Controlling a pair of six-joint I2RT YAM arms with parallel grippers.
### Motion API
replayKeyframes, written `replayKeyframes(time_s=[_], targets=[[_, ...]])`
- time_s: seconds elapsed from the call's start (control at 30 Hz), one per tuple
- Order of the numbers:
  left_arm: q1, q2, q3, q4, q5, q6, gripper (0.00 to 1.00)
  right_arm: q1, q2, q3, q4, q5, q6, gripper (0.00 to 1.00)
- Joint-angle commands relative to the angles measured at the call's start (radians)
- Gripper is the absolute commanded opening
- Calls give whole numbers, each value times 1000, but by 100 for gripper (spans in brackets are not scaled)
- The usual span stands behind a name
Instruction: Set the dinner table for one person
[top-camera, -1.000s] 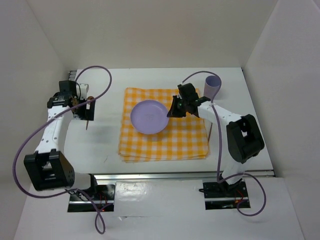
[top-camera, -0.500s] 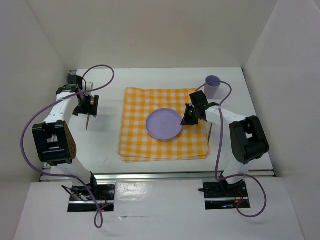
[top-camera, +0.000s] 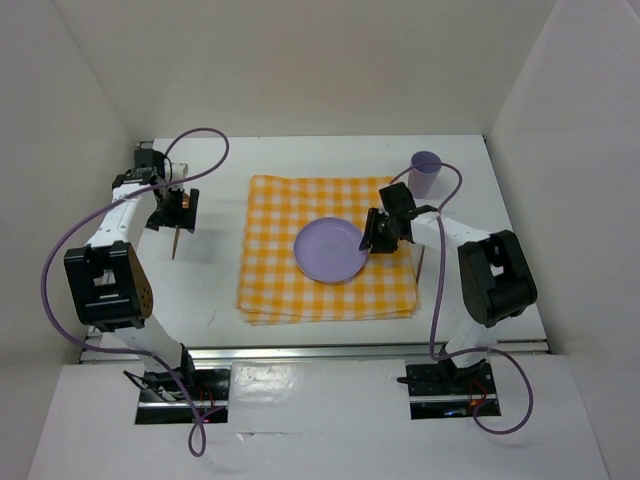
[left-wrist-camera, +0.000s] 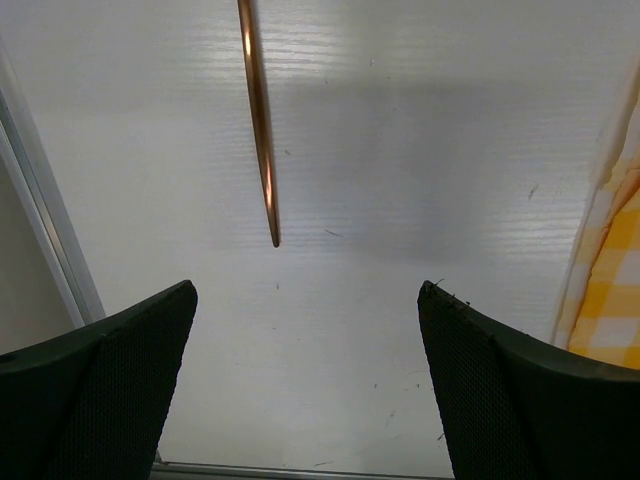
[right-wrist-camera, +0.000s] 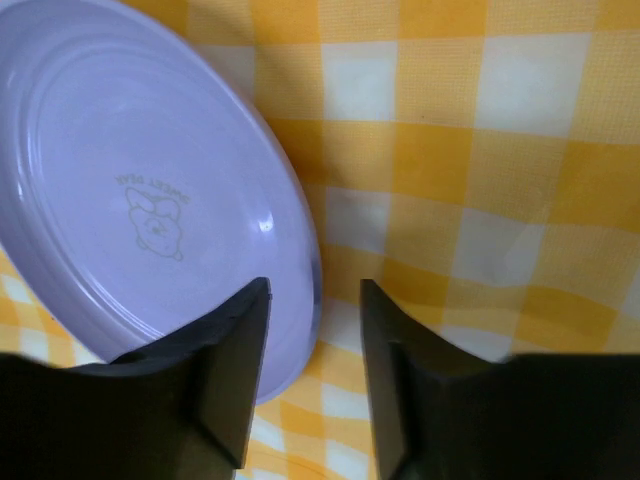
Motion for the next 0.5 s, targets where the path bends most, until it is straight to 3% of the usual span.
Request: replayKeyframes(time_s=[0.0, 0.07, 0.17, 0.3, 0.47], targets=[[4, -39, 23, -9, 28, 11, 97, -6, -7, 1, 11, -30, -40, 51], [4, -39, 23, -9, 28, 11, 97, -6, -33, 21, -20, -21, -49, 64], [4, -48, 23, -18, 38, 11, 97, -6, -105, 78, -121, 73, -49, 66], [4, -77, 23, -18, 50, 11, 97, -83, -168, 126, -264, 247, -21, 61], [4, -98, 14, -18, 64, 11, 97, -278, -153, 63, -311, 278, -30, 52]])
